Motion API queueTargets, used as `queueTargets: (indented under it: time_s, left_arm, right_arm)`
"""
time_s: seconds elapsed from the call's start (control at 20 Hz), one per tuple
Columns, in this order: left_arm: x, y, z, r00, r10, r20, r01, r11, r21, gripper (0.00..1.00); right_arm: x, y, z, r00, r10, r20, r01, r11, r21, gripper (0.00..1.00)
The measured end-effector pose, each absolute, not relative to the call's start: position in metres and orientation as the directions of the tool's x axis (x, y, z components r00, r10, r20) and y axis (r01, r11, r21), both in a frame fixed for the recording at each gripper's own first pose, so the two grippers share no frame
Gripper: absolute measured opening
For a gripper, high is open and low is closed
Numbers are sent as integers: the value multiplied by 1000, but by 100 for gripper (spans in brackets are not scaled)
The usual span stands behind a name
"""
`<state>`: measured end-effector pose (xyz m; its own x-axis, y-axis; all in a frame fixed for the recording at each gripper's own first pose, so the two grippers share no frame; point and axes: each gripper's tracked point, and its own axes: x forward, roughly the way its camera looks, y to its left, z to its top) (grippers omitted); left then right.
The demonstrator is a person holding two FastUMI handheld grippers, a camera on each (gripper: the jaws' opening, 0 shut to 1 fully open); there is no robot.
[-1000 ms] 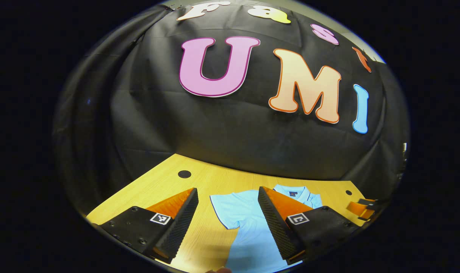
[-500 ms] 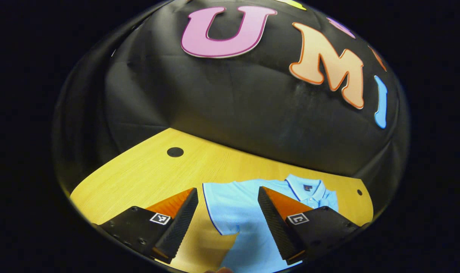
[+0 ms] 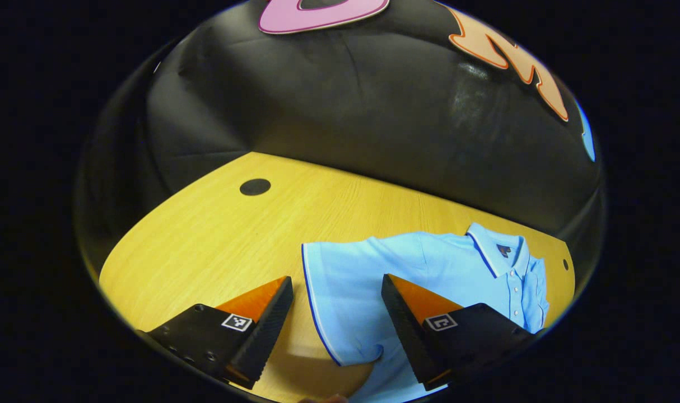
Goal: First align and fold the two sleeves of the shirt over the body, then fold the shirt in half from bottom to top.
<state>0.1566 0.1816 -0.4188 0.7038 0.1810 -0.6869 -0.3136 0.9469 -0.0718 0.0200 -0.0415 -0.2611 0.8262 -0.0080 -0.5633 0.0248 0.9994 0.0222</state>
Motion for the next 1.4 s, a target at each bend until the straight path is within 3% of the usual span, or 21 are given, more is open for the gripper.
queueTargets:
  time_s: [0.25,0.3,0.4,0.45,0.5,0.55,0.75,0.95,1.05,1.15,1.2,1.25,1.4]
  left_arm:
    - [151,182,-429,690,230,-686,-276,960,44,93]
    - [158,175,-429,710,210,-672,-249,968,39,84]
    - [160,163,-427,716,166,-678,-212,977,16,50]
    - [163,157,-429,720,151,-677,-199,980,7,34]
    - [166,157,-430,722,158,-674,-199,980,17,8]
    - [167,157,-428,726,163,-669,-199,980,23,1]
    - [168,138,-410,728,126,-674,-207,978,-40,0]
    - [183,83,-379,777,32,-629,-98,993,-70,0]
    - [189,52,-370,787,-15,-617,-33,997,-67,0]
    - [190,21,-367,788,-60,-613,16,997,-77,1]
    - [191,8,-368,784,-75,-616,32,996,-80,0]
    - [189,-3,-371,779,-89,-621,45,995,-86,0]
    - [185,-33,-378,768,-120,-629,72,992,-101,0]
  right_arm:
    - [14,-50,-260,825,-25,-565,36,999,9,92]
    - [12,-51,-261,823,-26,-567,38,999,10,93]
    - [9,-54,-263,820,-32,-572,46,999,11,98]
    - [7,-55,-262,820,-33,-572,50,999,14,93]
    - [5,-57,-262,819,-36,-573,54,998,15,93]
    - [3,-60,-261,819,-39,-572,57,998,13,93]
    - [-4,-72,-251,828,-54,-558,72,997,11,93]
    - [-12,-81,-248,832,-61,-552,90,996,25,93]
    - [-18,-84,-245,833,-62,-549,94,995,30,98]
    - [-23,-86,-244,836,-63,-546,99,994,37,98]
    - [-27,-87,-244,835,-64,-546,102,994,38,93]
    - [-30,-89,-244,834,-66,-548,103,994,37,98]
    - [-36,-94,-247,829,-74,-555,105,994,25,98]
